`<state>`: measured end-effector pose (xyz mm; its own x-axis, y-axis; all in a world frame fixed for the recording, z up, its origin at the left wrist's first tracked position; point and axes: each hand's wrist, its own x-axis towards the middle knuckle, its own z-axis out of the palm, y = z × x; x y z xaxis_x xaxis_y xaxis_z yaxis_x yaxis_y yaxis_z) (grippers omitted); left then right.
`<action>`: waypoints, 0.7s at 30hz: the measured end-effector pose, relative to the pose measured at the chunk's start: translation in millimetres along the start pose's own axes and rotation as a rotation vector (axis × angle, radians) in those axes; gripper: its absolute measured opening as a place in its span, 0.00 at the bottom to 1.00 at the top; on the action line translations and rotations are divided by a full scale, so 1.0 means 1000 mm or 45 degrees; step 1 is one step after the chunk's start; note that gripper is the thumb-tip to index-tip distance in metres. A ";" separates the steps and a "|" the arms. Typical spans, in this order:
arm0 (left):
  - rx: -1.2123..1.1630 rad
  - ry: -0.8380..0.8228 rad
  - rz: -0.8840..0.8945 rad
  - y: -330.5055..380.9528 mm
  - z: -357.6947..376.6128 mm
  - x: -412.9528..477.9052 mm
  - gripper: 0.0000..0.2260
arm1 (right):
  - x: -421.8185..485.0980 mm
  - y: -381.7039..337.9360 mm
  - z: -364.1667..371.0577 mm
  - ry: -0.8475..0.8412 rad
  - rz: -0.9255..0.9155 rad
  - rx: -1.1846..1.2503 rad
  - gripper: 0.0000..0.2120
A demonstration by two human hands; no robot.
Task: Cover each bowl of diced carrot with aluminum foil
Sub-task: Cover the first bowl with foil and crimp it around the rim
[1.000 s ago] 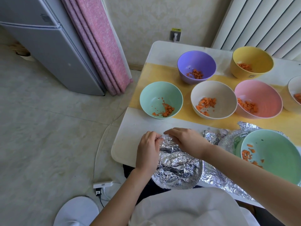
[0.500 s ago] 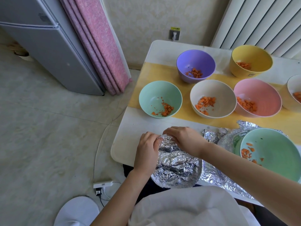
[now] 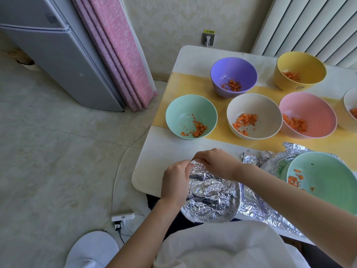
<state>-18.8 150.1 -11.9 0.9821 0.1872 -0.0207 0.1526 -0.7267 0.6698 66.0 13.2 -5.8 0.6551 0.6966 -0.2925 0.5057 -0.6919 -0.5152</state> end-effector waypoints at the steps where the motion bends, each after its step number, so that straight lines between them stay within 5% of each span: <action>1: -0.001 0.000 -0.010 0.000 -0.001 0.000 0.08 | 0.001 0.000 0.001 0.003 0.003 0.025 0.13; 8: -0.015 -0.008 -0.121 -0.013 -0.006 -0.003 0.08 | -0.003 0.010 0.012 0.133 0.142 0.256 0.13; 21: -0.068 -0.054 -0.228 -0.015 0.002 0.004 0.11 | 0.011 0.005 0.020 0.090 0.039 0.050 0.13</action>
<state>-16.7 160.5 -23.0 0.9438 0.2814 -0.1734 0.3201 -0.6482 0.6909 64.8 21.1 -28.0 0.7085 0.6593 -0.2517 0.4636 -0.7037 -0.5384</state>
